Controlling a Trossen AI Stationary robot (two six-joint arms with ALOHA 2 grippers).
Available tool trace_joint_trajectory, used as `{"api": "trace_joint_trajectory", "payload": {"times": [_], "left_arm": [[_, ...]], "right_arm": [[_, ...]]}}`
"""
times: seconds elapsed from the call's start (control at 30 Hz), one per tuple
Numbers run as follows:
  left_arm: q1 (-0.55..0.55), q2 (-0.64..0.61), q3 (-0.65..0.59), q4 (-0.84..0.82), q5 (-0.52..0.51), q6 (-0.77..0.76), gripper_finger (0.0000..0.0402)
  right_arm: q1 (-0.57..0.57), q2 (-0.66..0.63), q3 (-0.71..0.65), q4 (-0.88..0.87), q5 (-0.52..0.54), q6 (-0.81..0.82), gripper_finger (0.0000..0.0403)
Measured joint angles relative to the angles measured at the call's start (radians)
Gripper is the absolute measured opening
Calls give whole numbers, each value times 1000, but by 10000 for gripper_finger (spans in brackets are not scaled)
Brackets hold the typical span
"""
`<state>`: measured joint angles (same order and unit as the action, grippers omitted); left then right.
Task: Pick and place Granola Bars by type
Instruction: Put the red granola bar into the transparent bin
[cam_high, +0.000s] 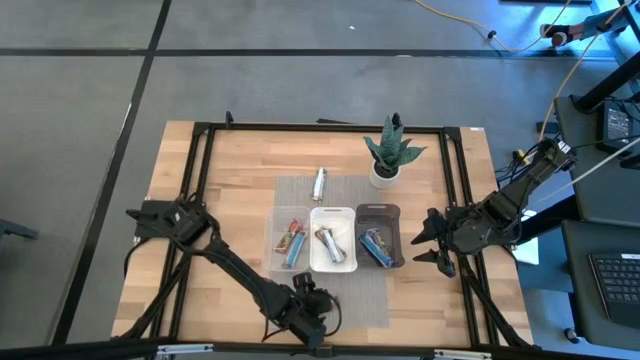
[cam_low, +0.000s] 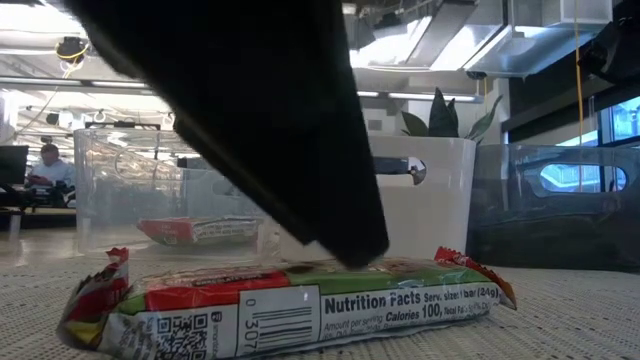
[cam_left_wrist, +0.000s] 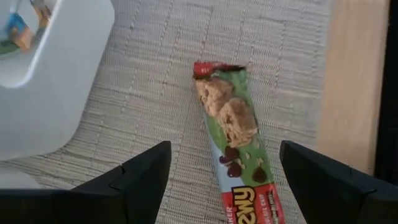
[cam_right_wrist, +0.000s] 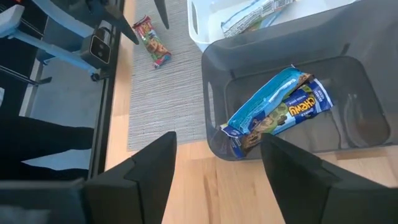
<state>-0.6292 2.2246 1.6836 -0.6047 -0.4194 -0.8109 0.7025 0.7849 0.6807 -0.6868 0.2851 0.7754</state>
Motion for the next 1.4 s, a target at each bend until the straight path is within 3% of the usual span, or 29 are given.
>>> {"api": "trace_joint_trajectory", "payload": {"times": [0.53,0.73,1.2,1.4], "left_arm": [[0,44,-3,6,67,-40,292],[-6,42,-8,29,20,-42,292],[-4,43,-8,77,60,-39,292],[-5,43,-8,61,65,-4,273]], "right_arm": [[0,0,0,-51,1,0,236],[0,0,0,-53,2,0,236],[0,0,0,-58,2,0,236],[0,0,0,-59,2,-2,236]]}}
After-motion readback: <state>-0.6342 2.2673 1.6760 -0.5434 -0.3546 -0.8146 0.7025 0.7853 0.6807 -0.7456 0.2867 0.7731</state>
